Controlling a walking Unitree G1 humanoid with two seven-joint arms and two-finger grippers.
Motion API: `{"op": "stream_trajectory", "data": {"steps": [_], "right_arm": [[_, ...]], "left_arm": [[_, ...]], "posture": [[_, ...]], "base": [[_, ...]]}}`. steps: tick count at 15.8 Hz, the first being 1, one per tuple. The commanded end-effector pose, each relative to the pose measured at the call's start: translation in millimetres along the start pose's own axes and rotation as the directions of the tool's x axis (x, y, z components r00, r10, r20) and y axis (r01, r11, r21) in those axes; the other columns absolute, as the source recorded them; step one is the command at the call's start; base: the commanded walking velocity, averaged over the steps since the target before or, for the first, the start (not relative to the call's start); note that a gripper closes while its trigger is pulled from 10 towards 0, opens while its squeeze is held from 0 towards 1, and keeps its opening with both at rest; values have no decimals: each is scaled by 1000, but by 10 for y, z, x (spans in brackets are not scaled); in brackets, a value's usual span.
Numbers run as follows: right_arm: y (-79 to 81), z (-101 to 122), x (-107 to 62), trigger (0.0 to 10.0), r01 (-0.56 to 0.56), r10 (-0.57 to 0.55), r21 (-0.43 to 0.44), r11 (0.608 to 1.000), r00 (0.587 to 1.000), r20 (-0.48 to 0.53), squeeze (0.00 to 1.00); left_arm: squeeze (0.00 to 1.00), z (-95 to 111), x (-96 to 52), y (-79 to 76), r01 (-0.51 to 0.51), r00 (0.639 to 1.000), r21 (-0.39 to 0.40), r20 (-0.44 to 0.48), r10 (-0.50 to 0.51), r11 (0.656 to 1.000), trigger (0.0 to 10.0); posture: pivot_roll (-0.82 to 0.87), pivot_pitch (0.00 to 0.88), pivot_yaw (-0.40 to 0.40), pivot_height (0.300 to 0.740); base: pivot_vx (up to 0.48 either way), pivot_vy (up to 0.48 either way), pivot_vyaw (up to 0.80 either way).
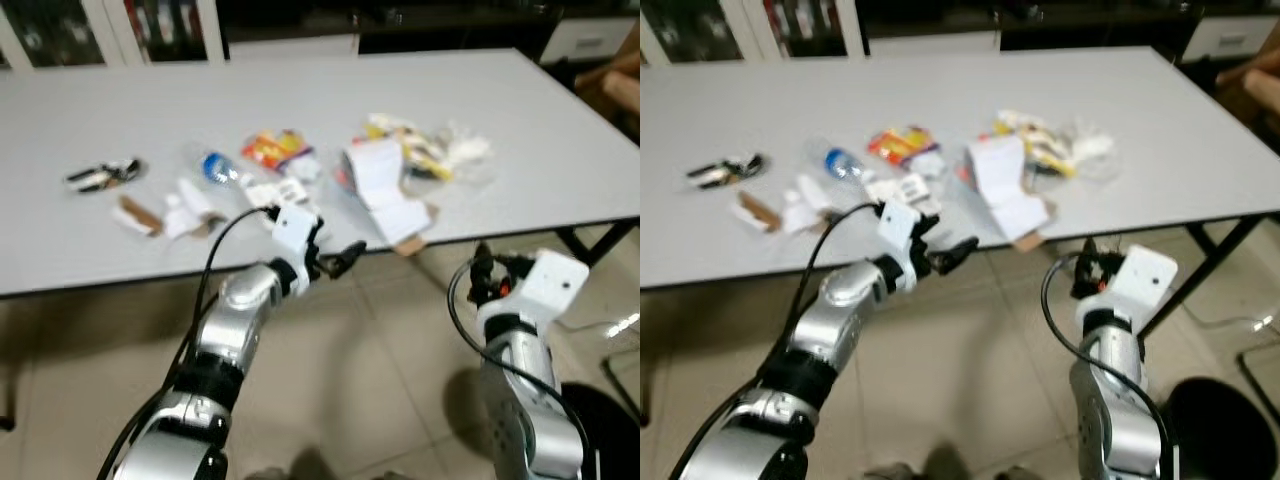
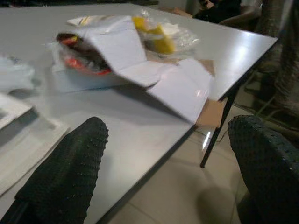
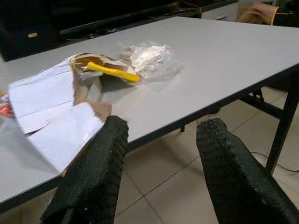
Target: Picking trash to rubbish bin
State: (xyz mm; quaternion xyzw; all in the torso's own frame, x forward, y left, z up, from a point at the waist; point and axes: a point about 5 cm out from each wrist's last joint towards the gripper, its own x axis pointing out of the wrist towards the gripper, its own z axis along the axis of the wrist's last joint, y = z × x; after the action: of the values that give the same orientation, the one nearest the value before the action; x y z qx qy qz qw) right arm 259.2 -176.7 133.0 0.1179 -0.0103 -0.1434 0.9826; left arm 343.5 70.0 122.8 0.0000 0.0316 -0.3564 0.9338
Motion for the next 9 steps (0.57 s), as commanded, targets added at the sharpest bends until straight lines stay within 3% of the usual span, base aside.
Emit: {"op": "stream_trajectory", "data": {"steps": [1,6,9], "right_arm": [[-36,2,-16,10000,20,-20,-4,1000,1000,4,0],[-32,-2,-22,10000,22,-22,-6,1000,1000,3,0],[-48,-1,-24,10000,29,-29,-8,1000,1000,4,0]], "left_arm": [[0,3,45,-82,28,1000,-2,-3,-28,1000,10000],[0,-23,44,-91,29,1000,3,-13,-29,1000,10000],[0,7,54,-113,35,999,27,9,-36,999,10000]], "posture": [[133,80,-3,740],[130,84,-1,740],[124,87,-1,740]], "base": [[0,439,0],[0,451,0],[0,0,0]]}}
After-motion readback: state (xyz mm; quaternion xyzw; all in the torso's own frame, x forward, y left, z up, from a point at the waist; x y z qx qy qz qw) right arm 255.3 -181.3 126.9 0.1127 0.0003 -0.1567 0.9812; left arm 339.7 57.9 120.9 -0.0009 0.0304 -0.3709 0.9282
